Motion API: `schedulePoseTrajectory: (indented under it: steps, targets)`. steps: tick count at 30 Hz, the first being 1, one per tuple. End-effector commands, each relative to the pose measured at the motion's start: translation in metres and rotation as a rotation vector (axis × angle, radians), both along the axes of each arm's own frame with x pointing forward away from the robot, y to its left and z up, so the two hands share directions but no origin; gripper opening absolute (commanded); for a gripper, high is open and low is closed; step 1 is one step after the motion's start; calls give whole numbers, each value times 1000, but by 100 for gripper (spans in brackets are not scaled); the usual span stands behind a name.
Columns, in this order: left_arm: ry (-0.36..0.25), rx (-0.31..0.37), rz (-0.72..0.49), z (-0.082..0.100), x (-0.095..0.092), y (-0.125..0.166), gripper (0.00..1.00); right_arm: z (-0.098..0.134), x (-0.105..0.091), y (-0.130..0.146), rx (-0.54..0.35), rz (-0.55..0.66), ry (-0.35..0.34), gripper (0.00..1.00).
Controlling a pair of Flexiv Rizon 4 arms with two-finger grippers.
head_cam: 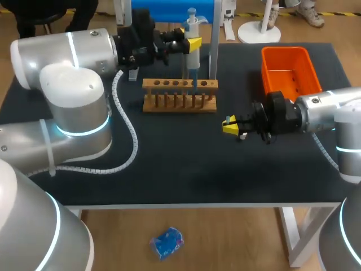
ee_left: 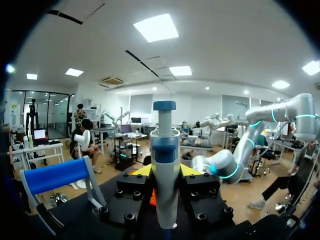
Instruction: Invert the test tube, pick up the pipette, mount the tip to pipette, aspirate from beaker and dispense into the tube, eject the tip, return the pipette, and cap with the stopper.
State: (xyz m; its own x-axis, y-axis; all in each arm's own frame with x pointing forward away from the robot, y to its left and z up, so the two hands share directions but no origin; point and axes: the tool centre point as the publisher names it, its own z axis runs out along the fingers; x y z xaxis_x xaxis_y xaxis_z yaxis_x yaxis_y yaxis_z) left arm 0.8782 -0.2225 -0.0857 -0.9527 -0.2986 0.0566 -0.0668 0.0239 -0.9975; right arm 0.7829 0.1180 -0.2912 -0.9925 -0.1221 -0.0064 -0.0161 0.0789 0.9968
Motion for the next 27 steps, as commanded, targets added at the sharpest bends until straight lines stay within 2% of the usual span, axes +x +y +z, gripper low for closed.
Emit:
schedulePoseTrajectory:
  steps: [1,2,4,5,12,27]
  targets:
    - [16,17,-57,7,-7,4,0,1,-1,0,-2,-1,0,0]
    - [12,35,-54,7,-10,3,0,1,-1,0,-2,-1,0,0]
    - [27,25,-81,8,-16,0,0,1,-1,0,-2,-1,0,0]
    - [20,48,-71,8,-18,-1,0,1,-1,0,-2,-1,0,0]
    - [22,41,-106,8,-29,-6,0,1,-1,0,-2,-1,0,0]
    - [15,50,-154,7,-36,-10,0,1,-1,0,-2,-1,0,0]
